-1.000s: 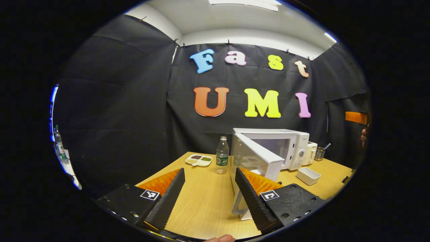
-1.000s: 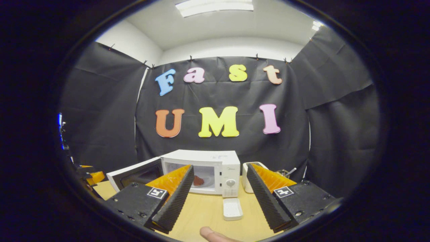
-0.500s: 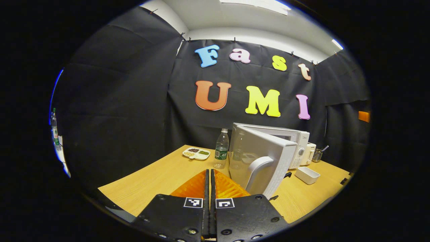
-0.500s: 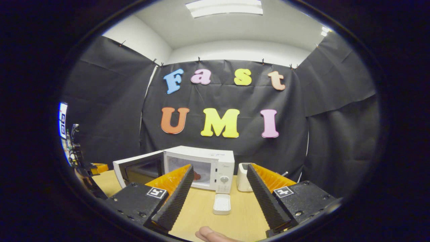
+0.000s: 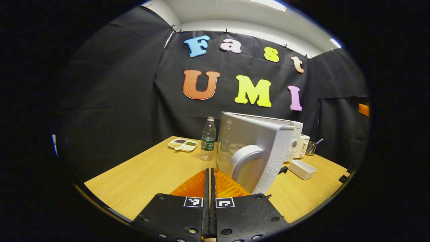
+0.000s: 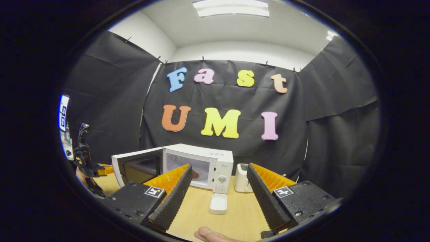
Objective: Open the microwave oven with the left hand, put the food in, and close the microwave oven.
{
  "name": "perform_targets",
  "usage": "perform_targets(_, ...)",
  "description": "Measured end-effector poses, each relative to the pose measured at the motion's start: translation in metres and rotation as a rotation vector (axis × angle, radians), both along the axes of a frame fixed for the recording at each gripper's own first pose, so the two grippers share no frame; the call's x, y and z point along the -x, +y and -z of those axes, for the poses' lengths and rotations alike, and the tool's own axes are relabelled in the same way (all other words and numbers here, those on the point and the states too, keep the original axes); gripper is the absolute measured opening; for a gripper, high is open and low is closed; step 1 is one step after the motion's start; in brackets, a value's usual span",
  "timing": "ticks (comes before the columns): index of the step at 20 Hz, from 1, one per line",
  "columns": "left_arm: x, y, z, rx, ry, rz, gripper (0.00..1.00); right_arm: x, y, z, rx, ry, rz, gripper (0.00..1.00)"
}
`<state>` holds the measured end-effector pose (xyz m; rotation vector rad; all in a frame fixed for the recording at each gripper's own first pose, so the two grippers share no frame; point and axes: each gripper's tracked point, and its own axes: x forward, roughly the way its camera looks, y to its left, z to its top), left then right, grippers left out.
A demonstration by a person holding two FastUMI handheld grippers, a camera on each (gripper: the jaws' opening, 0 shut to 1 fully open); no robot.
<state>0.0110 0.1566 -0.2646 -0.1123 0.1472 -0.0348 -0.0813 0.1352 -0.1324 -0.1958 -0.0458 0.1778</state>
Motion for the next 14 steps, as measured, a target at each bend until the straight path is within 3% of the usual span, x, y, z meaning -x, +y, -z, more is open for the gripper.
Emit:
perform_targets(12, -0.019, -0.087, 0.0, 0.011, -0.004, 0.145, 0.0, -0.007, -0.009, 0.012, -0.013, 0.026, 0.005, 0.95)
perform_targets(13, -0.022, -0.098, 0.0, 0.009, -0.005, 0.165, 0.0, -0.007, -0.01, 0.014, -0.014, 0.032, 0.004, 1.0)
perform_targets(14, -0.024, -0.11, 0.002, 0.003, -0.002, 0.183, 0.0, -0.008, -0.011, 0.015, -0.014, 0.037, 0.003, 0.95)
